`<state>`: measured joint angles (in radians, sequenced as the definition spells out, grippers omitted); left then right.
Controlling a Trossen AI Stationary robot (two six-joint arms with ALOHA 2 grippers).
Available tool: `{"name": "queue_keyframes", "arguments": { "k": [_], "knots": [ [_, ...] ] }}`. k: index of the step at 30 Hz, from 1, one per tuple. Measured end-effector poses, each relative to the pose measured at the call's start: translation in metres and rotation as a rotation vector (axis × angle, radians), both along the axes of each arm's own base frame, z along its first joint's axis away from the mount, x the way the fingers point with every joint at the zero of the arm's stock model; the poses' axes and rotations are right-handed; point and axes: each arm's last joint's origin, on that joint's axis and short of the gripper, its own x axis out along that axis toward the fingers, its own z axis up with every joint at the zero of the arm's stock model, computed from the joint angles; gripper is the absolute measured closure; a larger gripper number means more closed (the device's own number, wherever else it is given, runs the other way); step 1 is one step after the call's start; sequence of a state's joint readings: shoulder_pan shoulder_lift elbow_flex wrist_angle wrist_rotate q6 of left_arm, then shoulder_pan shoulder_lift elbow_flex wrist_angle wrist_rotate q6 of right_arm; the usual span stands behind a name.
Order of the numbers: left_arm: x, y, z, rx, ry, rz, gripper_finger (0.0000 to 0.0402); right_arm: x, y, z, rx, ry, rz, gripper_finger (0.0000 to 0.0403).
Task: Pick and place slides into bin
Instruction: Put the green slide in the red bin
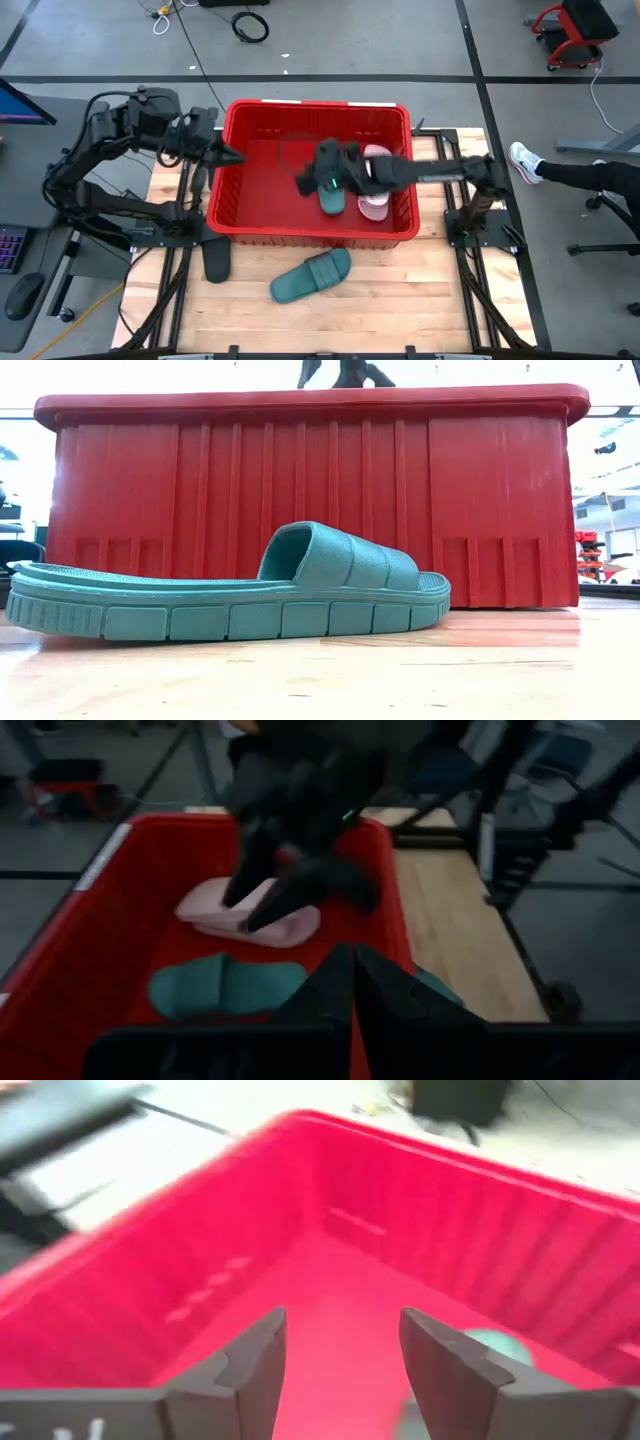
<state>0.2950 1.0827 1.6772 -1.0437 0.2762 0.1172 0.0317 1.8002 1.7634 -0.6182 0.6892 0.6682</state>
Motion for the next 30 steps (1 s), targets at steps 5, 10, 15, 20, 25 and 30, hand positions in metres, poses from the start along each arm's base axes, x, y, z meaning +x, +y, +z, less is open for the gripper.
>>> {"name": "queue_keyframes", "arguments": {
  "k": [5,10,15,20,25,30],
  "knots": [
    [-0.007,-0.008,-0.002,-0.036,0.027,-0.023,0.0388,-0.009,0.087,0.025,-0.166,-0.048,0.241,0.0209],
    [-0.008,-0.017,-0.002,-0.066,0.034,-0.071,0.0392,-0.009,0.161,0.033,-0.222,-0.046,0.373,0.021],
    [-0.005,-0.029,0.002,-0.111,-0.004,-0.133,0.0391,-0.017,0.214,0.021,-0.157,0.032,0.465,0.0209],
    [-0.005,-0.044,0.003,-0.181,0.007,-0.207,0.0383,-0.046,0.256,-0.008,0.134,0.003,0.385,0.0202],
    [-0.006,-0.057,0.003,-0.283,0.036,-0.225,0.0388,-0.072,0.279,-0.057,0.32,0.033,0.258,0.0181],
    [-0.007,-0.067,0.002,-0.307,0.046,-0.183,0.0395,-0.088,0.288,-0.109,0.446,0.014,0.161,0.0148]
  ]
}}
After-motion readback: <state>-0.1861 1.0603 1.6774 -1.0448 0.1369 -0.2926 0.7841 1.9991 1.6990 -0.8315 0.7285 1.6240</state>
